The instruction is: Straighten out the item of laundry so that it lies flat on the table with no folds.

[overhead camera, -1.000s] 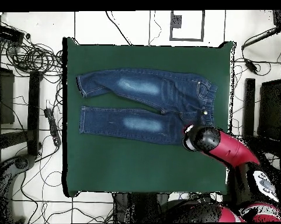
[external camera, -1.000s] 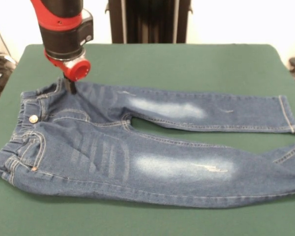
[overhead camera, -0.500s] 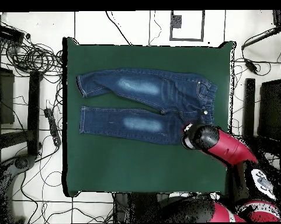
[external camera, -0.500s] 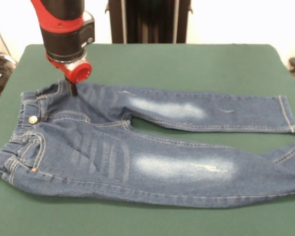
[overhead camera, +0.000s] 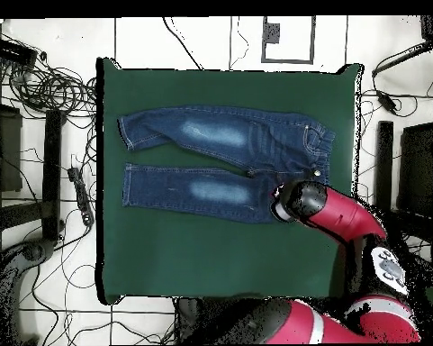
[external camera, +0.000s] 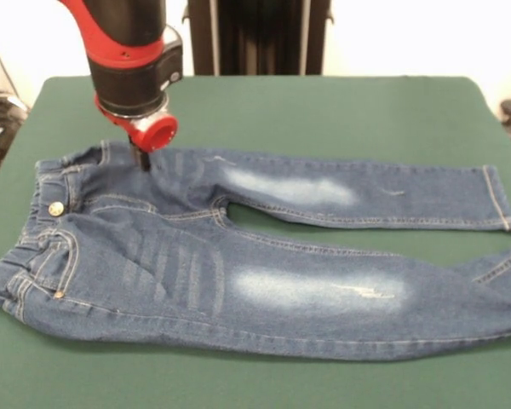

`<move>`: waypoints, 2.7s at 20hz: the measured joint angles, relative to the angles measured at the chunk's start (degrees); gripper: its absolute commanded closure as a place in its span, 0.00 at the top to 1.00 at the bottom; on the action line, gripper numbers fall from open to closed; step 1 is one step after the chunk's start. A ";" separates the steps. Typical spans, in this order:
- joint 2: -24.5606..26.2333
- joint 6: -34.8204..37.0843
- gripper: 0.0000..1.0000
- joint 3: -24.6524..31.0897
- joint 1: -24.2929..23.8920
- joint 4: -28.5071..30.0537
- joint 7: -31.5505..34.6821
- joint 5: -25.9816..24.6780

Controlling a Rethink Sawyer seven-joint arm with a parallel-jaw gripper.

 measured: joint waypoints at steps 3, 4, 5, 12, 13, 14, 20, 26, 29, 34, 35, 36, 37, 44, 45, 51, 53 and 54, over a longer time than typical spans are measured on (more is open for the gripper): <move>0.09 1.17 0.00 -0.75 1.10 -0.92 0.00 0.55; 0.13 1.57 0.00 -0.90 1.33 -1.31 0.00 0.57; 0.15 1.78 0.00 -0.95 1.42 -1.52 0.00 0.57; 1.09 7.86 0.00 -1.20 2.27 -8.66 0.00 0.55; 1.20 8.29 0.00 -1.20 2.27 -9.30 0.00 0.55; 1.87 9.62 0.00 -1.26 2.27 -11.67 0.00 0.54; 6.48 14.58 0.00 -1.56 2.20 -21.52 0.00 0.52; 11.49 17.95 0.00 -2.08 2.20 -29.73 0.00 0.51; 14.43 19.32 0.00 -2.36 2.19 -33.87 0.00 0.50; 16.79 19.87 0.00 -2.54 2.18 -36.83 0.00 0.52; 16.76 19.97 0.00 -2.56 2.18 -36.92 0.00 0.54; 16.73 20.11 0.00 -2.57 2.16 -36.95 0.00 0.52; 16.74 20.11 0.00 -2.56 2.15 -36.95 0.00 0.54; 16.75 20.12 0.00 -2.55 2.02 -36.94 0.00 0.73; 16.75 20.12 0.00 -2.55 2.00 -36.95 0.00 0.76; 17.04 20.45 0.00 -2.55 1.73 -37.58 0.00 0.82; 17.71 21.52 0.00 -2.52 1.24 -39.21 0.00 0.83; 18.36 22.48 0.00 -2.44 0.78 -40.67 0.00 0.87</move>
